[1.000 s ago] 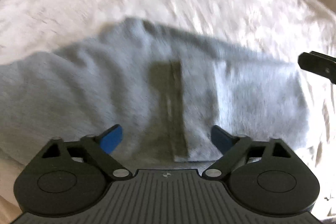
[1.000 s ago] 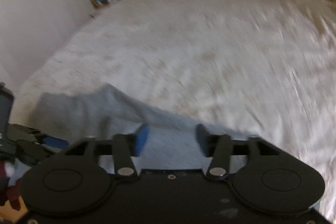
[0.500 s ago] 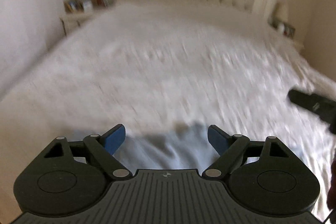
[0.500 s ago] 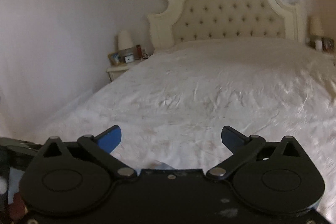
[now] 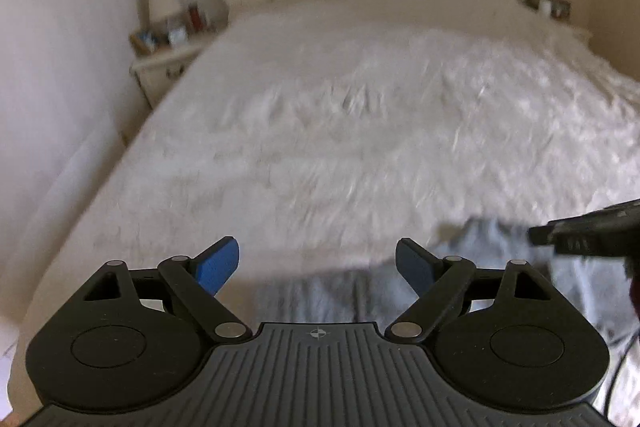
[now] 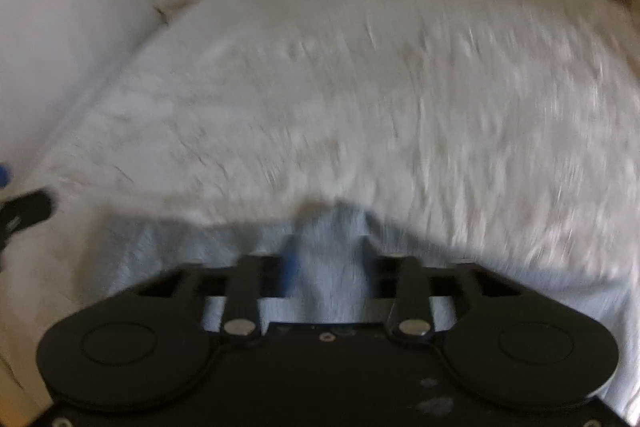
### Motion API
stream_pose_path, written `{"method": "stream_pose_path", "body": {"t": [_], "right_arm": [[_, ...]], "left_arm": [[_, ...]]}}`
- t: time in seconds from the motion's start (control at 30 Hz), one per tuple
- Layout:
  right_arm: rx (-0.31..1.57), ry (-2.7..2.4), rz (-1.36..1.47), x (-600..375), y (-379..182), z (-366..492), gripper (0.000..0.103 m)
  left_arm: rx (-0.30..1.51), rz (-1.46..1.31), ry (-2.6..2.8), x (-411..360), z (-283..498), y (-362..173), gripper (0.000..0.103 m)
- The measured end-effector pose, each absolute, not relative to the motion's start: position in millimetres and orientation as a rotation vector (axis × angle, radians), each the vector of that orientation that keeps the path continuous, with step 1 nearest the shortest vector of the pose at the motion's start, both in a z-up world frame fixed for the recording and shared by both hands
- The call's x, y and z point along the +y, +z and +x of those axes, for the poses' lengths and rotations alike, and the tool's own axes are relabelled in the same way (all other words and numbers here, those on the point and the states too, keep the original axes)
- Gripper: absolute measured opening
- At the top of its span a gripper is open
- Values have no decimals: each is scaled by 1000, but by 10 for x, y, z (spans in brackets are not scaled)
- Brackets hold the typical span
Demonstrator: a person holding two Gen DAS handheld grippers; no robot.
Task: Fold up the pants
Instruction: 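Lower both tools back to the folded sweatpants and pinch the cuff edge with the right tool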
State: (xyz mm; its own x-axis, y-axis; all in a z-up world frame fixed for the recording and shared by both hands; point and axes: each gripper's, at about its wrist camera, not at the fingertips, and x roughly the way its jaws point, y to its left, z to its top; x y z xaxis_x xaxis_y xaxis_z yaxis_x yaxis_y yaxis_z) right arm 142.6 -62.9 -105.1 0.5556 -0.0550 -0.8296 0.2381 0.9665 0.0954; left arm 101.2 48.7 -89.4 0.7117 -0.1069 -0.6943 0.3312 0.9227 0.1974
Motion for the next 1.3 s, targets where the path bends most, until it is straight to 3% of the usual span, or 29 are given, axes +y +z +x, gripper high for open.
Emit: {"method": "stream_pose_path", "body": {"t": [0.07,0.2,0.43,0.73,1.0,1.3], "right_arm": [[1011,-207,253,-666,-1268,1512,11],[1046,-260,284,-753,-1581,1743,10],[1119,-310,328,-900,-2069,2260,10],[1154,-348,324,-934,-2232,2510,11],[1138,-293,386,-632,-1983,1825,17],[1285,-197,399,-134,-2158,1069,21]], "left_arm": [[805,330,-242,571,1069,-1040,84],[944,309,-224,832,1102,-1286,63],[1112,206,-172,1264,1097,-1567,51],[1178,150,-206,1451,1042,-1649,51],[1200,100,-229,1553,993,-1730,51],[1292,9,-224,1566,1013,-1972,51]]}}
